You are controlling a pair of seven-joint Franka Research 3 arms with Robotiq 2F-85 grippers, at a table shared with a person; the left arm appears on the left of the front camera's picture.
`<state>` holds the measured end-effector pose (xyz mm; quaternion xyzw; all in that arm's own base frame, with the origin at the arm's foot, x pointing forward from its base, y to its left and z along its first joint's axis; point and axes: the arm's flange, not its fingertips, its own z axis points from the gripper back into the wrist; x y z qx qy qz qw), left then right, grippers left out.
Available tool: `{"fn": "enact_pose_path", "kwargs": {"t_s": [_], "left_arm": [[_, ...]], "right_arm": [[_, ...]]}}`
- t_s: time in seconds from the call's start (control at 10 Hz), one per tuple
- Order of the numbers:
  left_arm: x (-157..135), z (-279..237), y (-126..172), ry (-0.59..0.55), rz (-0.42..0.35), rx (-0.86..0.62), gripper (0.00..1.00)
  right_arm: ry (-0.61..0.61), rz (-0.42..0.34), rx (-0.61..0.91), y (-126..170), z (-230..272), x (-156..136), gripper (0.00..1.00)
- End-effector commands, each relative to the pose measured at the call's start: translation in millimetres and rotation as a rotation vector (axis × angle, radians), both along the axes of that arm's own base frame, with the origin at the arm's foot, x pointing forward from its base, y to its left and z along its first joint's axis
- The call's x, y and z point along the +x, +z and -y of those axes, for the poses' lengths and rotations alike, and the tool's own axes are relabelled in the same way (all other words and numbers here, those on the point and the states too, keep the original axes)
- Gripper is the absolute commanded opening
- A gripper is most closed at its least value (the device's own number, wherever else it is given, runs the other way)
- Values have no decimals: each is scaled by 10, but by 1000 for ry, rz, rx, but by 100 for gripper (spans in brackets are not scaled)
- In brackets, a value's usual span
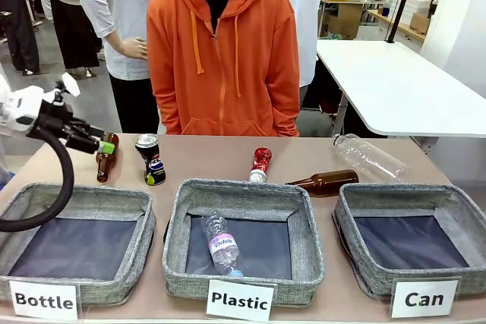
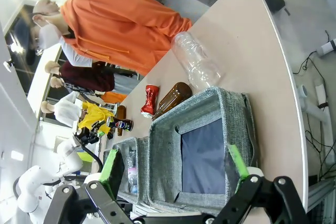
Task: Sort the can waste into the basket.
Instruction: Pick up the can waste from the table and place it in the right Fabric basket.
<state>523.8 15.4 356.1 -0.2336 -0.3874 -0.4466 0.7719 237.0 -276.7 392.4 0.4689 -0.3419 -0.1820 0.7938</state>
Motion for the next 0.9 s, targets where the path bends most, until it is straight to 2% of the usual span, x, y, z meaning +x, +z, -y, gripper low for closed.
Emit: {"fn": "enact_pose_path", "kwargs": {"t_s": [0.0,0.1,0.2,0.4,0.5,0.6,0.8], "left_arm": [[-40,-26,-41,-261,-27,23,100],[-34,61,-64,-267,-69,13,100],[-46,47,-78,-118,-30,19,100],[-46,47,-78,-118,-30,19,100],[-74,80,-124,-185,-56,25,100],[153,82,-169,-172,-36,-22,100],[310,107,-182,-265,-20,-76,100]], "right_arm": [[-3,41,-2,1,18,22,100],[-3,41,-2,1,18,22,100],[-3,41,-2,1,18,22,100],[-3,41,-2,1,18,22,100],[-3,41,-2,1,18,22,100],[-3,41,-2,1,18,22,100],[-3,41,-2,1,18,22,100]]}}
